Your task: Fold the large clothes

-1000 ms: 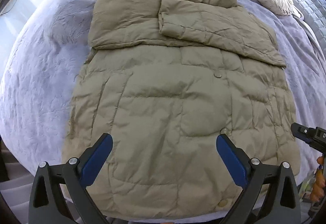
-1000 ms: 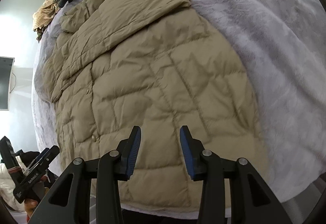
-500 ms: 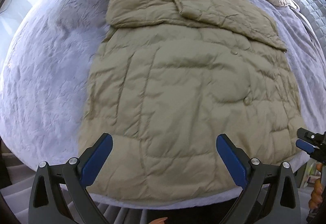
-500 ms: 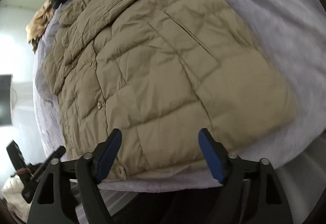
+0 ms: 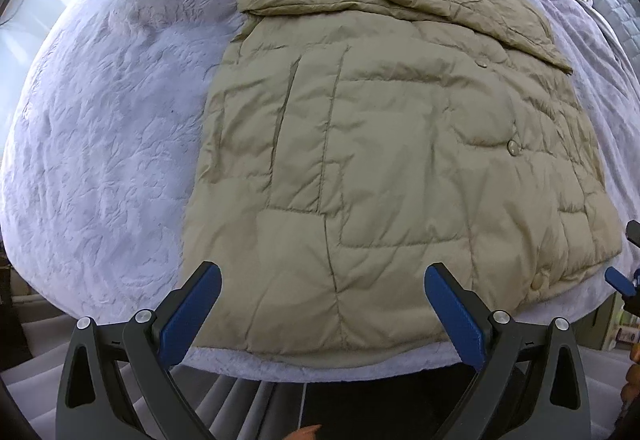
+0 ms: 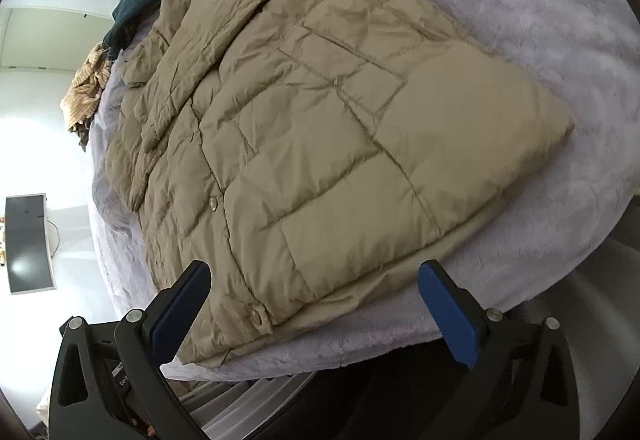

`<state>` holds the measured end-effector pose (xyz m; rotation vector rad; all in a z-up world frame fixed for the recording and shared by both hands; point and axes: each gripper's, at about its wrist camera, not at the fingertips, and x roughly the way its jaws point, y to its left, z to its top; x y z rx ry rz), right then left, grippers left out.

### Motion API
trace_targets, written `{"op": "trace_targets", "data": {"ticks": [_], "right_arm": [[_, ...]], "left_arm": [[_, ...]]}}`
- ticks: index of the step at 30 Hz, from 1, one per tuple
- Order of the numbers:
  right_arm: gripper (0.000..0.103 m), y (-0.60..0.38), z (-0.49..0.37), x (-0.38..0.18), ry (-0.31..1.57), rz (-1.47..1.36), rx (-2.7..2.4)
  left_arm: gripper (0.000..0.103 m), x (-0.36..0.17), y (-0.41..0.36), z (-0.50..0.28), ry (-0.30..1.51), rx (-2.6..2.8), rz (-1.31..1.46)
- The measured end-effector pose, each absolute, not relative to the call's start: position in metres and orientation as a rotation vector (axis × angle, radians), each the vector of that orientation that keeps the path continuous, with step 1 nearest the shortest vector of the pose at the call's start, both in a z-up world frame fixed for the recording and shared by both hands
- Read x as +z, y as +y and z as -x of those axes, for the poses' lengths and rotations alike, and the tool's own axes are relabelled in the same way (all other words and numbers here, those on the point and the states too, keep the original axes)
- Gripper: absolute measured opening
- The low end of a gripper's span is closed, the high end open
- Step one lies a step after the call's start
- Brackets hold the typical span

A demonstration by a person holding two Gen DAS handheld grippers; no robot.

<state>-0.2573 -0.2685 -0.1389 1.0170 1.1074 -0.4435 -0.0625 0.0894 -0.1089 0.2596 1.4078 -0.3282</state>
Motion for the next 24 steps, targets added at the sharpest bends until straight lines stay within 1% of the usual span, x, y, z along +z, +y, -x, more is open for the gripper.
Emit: {"op": "trace_targets", "data": {"ticks": [10,13,16,17,21,24], "right_arm": [[0.103,-0.267,0.276,-0.144,1.100,-1.008,-0.522],[0.103,-0.278,0.289,-0.153,1.099,-1.095,-0.523],[0.103,-0.286,0.303,-0.161,1.069,-1.191,-0.513],[0.103,-0.287,0.306,-0.163,1.058,-1.207,-0.514],[0.103,-0.297,0.321,-0.171,0.976,-1.306,-0.516],[0.103,-0.305,0.326,-0.179,0.914,-1.373,-0.509]], "left_arm": [[0.102,-0.113,0.125,0.068,1.442,-0.347,-0.192],[0.102,-0.113,0.143,0.068,1.438,-0.331,-0.150],[0.102,-0.119,0.159,0.070,1.472,-0.320,-0.116],[0.102,-0.124,0.164,0.071,1.501,-0.331,-0.085],[0.102,-0.143,0.178,0.077,1.617,-0.504,0.193],[0.102,-0.164,0.174,0.083,1.688,-0.653,0.393]]}}
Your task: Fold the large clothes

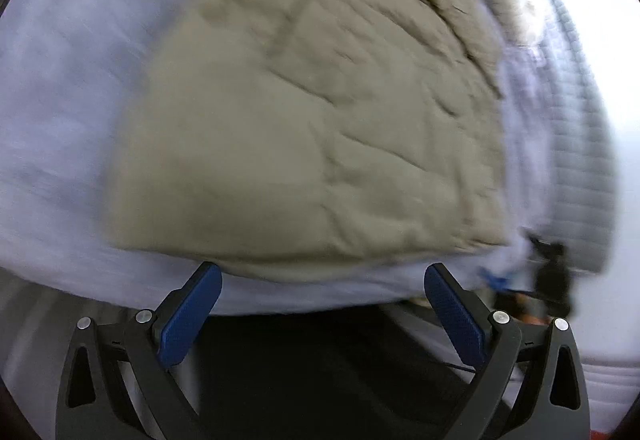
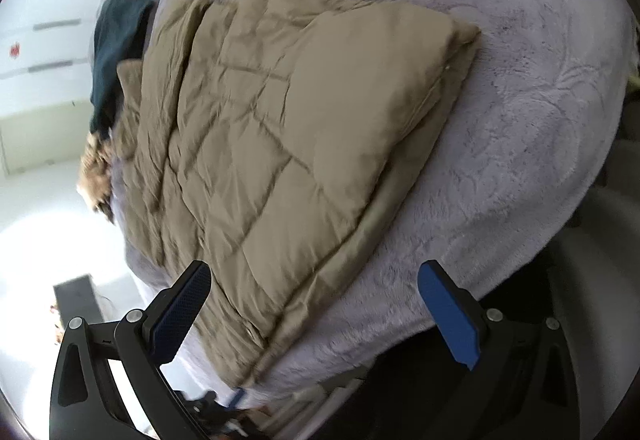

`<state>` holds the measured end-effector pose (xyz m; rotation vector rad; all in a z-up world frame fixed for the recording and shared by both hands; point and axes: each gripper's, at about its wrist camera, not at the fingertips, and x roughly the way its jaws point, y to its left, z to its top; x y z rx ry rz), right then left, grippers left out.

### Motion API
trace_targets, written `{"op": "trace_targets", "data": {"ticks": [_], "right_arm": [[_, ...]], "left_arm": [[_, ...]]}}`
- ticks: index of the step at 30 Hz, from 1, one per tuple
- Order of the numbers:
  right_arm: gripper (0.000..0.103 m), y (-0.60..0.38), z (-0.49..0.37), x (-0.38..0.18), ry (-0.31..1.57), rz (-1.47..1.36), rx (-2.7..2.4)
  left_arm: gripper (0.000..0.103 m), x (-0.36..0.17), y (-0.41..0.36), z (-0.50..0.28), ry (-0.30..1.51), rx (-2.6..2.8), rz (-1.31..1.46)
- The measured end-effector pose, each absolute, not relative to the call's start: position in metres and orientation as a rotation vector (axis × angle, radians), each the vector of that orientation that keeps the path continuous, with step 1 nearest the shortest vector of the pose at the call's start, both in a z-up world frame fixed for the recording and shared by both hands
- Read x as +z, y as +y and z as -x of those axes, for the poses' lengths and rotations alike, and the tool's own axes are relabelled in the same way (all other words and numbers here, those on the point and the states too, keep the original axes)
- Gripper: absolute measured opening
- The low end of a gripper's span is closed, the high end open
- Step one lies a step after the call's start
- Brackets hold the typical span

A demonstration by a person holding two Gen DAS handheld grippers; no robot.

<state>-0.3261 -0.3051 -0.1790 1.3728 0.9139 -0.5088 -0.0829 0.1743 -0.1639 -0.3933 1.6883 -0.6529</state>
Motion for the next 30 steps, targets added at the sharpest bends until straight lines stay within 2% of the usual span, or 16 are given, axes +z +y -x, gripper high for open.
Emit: {"op": "trace_targets", "data": {"ticks": [11,13,14,15,16,17,18,20,21,30], "right_arm": [[0.101,-0.315,0.308,-0.213,0.822,-1.543,-0.482],[0.097,-0.316,0.305,-0.212,0.809,-1.543,-0.471],[0.084,-0.316,0.303,-0.210,0.800,-1.543,-0.463],[0.070,-0.317,0.302,-0.209,0.799,-1.545,-0.463],[0.065,-0.318,0.302,-0.209,0.801,-1.551,-0.469],[0.057,-0.318,0.303,-0.211,0.797,-1.566,-0.472],[0.038,-0.320,0.303,-0.212,0.791,-1.583,-0.475],[0.012,-0.321,0.304,-0.212,0.796,-1.589,-0.497],[0.011,-0.321,0.305,-0.209,0.787,-1.584,-0.497],[0.008,-0.322,0.278,-0.147,0.754,-1.401,-0.394]], "left_arm": [[0.100,-0.184,0.146,0.076,1.631,-0.655,0.507],[0.084,-0.179,0.143,0.072,1.591,-0.654,0.499],[0.079,-0.175,0.141,0.069,1.571,-0.660,0.488],[0.066,-0.172,0.141,0.067,1.555,-0.667,0.486],[0.048,-0.169,0.142,0.065,1.543,-0.676,0.490],[0.039,-0.168,0.142,0.062,1.540,-0.680,0.490],[0.027,-0.167,0.141,0.060,1.538,-0.683,0.490],[0.025,-0.162,0.142,0.055,1.525,-0.692,0.501],[0.018,-0.157,0.143,0.052,1.510,-0.699,0.509],[0.017,-0.100,0.137,0.022,1.362,-0.760,0.506]]}}
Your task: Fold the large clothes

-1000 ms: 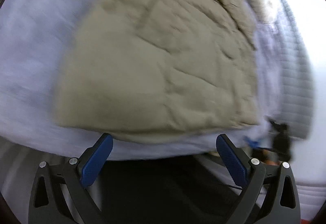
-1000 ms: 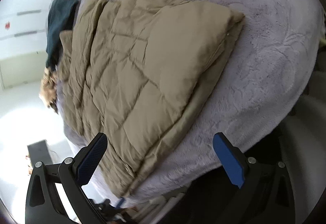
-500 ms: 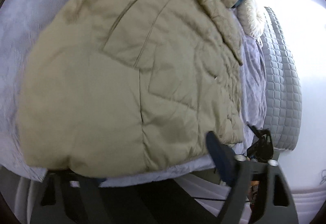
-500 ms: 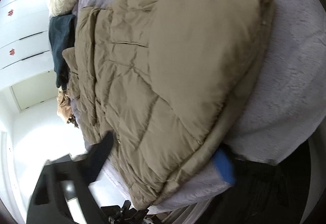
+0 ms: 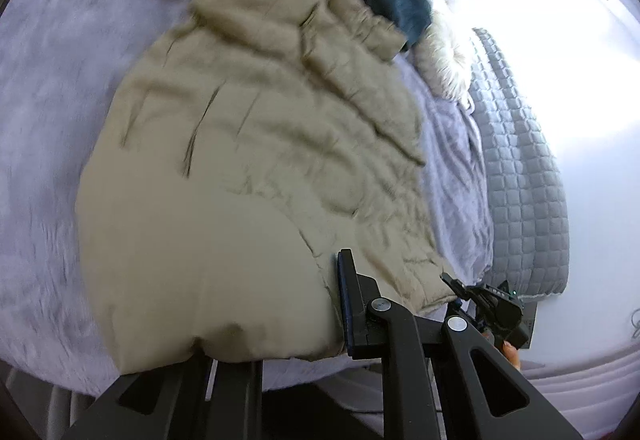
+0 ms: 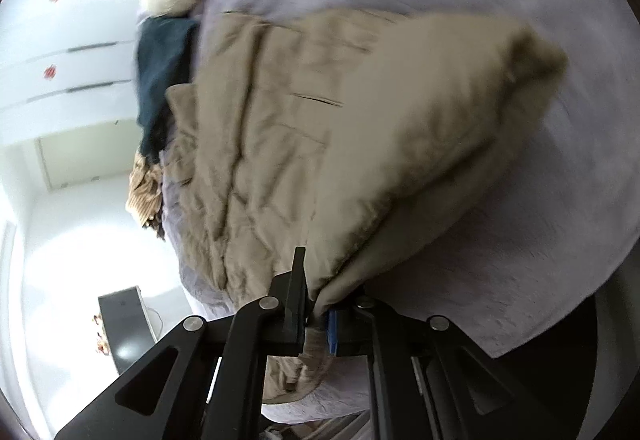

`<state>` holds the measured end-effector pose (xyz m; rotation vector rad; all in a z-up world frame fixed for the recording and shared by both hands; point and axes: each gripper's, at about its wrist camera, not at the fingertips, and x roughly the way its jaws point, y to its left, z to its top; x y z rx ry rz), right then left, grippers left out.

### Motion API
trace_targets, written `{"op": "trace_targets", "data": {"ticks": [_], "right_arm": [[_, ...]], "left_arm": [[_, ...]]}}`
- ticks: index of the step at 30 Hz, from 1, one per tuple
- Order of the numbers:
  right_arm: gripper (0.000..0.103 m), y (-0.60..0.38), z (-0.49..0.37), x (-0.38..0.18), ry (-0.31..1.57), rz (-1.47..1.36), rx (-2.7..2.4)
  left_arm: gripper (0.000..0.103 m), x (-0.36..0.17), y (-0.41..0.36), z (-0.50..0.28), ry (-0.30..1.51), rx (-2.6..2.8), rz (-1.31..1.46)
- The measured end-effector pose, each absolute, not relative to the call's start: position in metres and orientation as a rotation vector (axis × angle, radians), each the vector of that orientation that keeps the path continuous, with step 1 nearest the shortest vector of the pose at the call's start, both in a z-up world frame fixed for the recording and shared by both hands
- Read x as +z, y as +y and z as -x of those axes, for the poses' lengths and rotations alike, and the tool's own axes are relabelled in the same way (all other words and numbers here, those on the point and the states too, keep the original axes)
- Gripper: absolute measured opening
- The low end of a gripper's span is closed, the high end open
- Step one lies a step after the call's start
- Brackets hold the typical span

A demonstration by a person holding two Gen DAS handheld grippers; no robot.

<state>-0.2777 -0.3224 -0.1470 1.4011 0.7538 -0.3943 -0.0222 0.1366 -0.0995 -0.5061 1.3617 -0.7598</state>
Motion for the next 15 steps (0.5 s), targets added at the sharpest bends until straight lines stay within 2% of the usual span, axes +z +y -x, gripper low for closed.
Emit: {"op": "trace_targets", "data": {"ticks": [15], "right_arm": [[0.008,-0.382,0.121,-0.044,0.818,-1.080,-0.163]], "left_arm": [[0.018,-0.013,0.078,-0.081,1.119,-0.683,0.396]]}}
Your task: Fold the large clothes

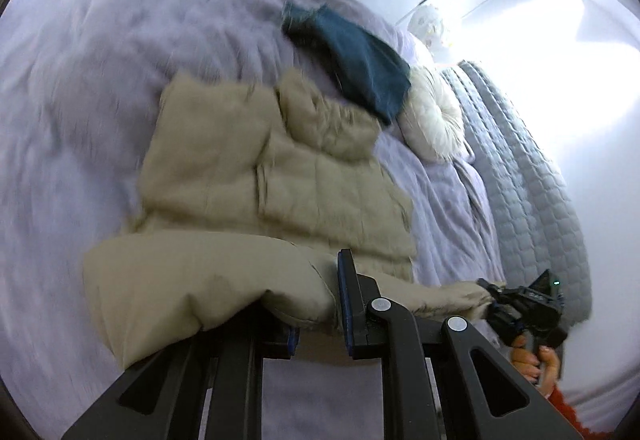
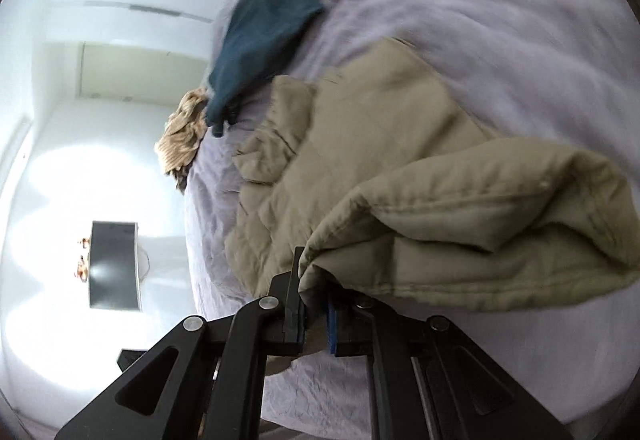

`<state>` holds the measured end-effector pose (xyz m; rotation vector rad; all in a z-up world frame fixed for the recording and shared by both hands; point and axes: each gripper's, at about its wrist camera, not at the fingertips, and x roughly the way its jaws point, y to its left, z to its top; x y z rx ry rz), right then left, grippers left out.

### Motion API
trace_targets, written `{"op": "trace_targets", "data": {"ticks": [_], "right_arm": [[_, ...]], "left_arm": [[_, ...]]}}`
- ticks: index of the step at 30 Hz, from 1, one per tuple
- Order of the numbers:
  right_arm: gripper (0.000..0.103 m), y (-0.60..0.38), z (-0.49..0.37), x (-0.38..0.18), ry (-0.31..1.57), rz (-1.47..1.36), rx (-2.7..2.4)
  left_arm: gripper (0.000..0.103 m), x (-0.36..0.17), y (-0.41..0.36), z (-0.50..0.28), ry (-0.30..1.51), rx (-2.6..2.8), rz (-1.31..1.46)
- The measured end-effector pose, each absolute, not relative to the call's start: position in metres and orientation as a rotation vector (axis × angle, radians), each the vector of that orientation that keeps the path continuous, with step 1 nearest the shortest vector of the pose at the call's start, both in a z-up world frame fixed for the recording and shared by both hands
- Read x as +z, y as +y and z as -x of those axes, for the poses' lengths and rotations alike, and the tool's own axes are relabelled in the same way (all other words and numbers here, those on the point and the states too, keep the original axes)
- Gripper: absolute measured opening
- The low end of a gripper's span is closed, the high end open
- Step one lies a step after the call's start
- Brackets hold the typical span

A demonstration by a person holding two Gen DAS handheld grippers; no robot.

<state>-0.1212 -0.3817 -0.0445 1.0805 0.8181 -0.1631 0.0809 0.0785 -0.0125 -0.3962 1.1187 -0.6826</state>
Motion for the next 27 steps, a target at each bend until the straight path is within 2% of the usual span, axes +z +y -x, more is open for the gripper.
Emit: {"op": "trace_targets", "data": {"ticks": [6,11,21,27], "right_arm": [[0.009,-0.412,0.037,-0.038,0.895,-0.984,-0.078],[0.008,-0.430,-0.028,-0.059,0.962,-0.918,-0.048],[0.009,-0.449,-0.090,-0.126,0.983,-0.931,-0.132],[0.011,-0.455,-0.102,-0.162,0.956,-0.996,-0.158]], "left_arm": [[0.018,-0.017,0.043,-0.139,1.073,-0.535,0.379],[0.018,-0.040,0.024,-0.177,1.074,-0.430,0.338],[0.018,-0.095,-0.004,-0.244,1.077,-0.387,0.170],[0.018,-0.110,-0.013,-0.257,1.065,-0.398,0.074]]}}
